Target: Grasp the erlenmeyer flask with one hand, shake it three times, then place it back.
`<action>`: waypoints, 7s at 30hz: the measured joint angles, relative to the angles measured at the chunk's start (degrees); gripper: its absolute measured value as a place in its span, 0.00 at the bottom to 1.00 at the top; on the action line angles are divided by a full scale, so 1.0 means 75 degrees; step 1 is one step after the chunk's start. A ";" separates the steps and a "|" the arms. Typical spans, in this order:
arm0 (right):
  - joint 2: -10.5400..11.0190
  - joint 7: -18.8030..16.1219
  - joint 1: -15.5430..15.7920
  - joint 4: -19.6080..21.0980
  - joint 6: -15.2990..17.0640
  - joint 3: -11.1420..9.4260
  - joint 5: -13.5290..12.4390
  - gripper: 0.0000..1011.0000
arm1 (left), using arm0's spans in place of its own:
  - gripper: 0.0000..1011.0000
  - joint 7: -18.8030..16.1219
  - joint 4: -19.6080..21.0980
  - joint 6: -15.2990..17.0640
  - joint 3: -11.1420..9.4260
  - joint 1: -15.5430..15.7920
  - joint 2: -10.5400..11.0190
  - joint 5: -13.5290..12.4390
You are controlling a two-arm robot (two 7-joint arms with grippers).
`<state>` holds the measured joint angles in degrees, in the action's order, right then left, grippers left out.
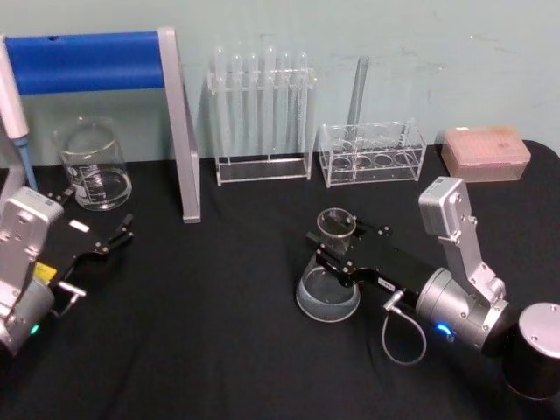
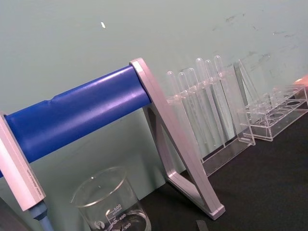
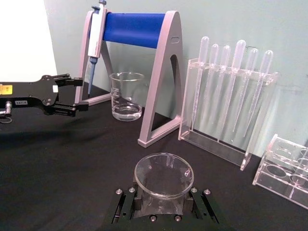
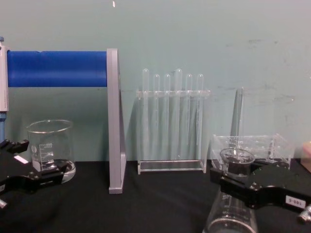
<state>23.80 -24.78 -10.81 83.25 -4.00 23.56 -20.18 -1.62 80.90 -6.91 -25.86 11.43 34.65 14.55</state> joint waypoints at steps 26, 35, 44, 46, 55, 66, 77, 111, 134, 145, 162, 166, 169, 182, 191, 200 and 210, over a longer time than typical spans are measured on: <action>0.0173 0.0274 0.0178 0.1481 0.0766 -0.0758 -0.0181 0.45 | 0.99 0.0000 0.0000 0.0000 0.0000 0.0000 0.0000 0.0000; 0.0164 0.0304 0.0190 0.1498 0.0784 -0.0772 -0.0213 0.45 | 0.99 0.0000 0.0000 0.0000 0.0000 0.0000 0.0000 0.0000; 0.0150 0.0316 0.0178 0.1478 0.0815 -0.0769 -0.0237 0.45 | 0.99 0.0001 0.0000 0.0000 0.0000 0.0000 0.0000 0.0000; 0.0152 0.0315 0.0179 0.1478 0.0816 -0.0768 -0.0243 0.45 | 0.99 0.0000 0.0000 0.0000 0.0000 0.0000 0.0000 0.0000; 0.0160 0.0311 0.0193 0.1474 0.0817 -0.0756 -0.0252 0.45 | 0.99 0.0000 0.0000 0.0000 0.0000 0.0000 0.0000 0.0000; 0.0139 0.0295 0.0210 0.1498 0.0859 -0.0632 -0.0208 0.45 | 0.99 0.0000 0.0000 0.0000 0.0000 0.0000 0.0000 0.0000; 0.0285 -0.0203 0.0451 0.2043 0.0867 -0.0137 -0.0291 0.45 | 0.99 0.0001 0.0000 0.0000 0.0000 0.0000 0.0000 0.0000; 0.0294 0.0159 0.0157 0.1722 0.0762 0.0049 -0.0269 0.45 | 0.99 0.0000 0.0000 0.0000 0.0000 0.0000 0.0000 0.0000; -0.0197 0.1051 -0.0371 0.0518 0.0846 -0.1037 0.0292 0.45 | 0.99 0.0000 0.0000 0.0000 0.0000 0.0000 0.0000 0.0000; -0.0322 0.1014 -0.0350 0.0450 0.0895 -0.1216 0.0437 0.45 | 0.99 0.0000 0.0000 0.0000 0.0000 0.0000 0.0000 0.0000; -0.0312 0.0399 0.0020 0.1114 0.0994 -0.0851 0.0272 0.45 | 0.99 0.0000 0.0000 0.0000 0.0000 0.0000 0.0000 0.0000; -0.0246 0.0238 0.0127 0.1327 0.0995 -0.0693 0.0194 0.45 | 0.99 0.0000 0.0000 0.0000 0.0000 0.0000 0.0000 0.0000; -0.0167 0.0088 0.0216 0.1510 0.0991 -0.0531 0.0121 0.45 | 0.99 0.0000 0.0000 0.0000 0.0000 0.0000 0.0000 0.0000; 0.0139 -0.0271 0.0409 0.1983 0.0899 -0.0082 -0.0102 0.45 | 0.99 0.0000 0.0000 0.0000 0.0000 0.0000 0.0000 0.0000; 0.0383 -0.0496 0.0505 0.2233 0.0780 0.0199 -0.0231 0.45 | 0.99 0.0000 0.0000 0.0000 0.0000 0.0000 0.0000 0.0000; 0.0480 -0.0502 0.0468 0.2268 0.0732 0.0314 -0.0319 0.45 | 0.99 0.0000 0.0000 0.0000 0.0000 0.0000 0.0000 0.0000; 0.0313 -0.0046 0.0215 0.1873 0.0759 0.0085 -0.0302 0.45 | 0.99 0.0000 0.0000 0.0000 0.0000 0.0000 0.0000 0.0000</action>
<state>26.15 -25.13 -9.20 97.30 1.70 24.20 -22.44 -1.62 80.90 -6.91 -25.86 11.43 34.65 14.55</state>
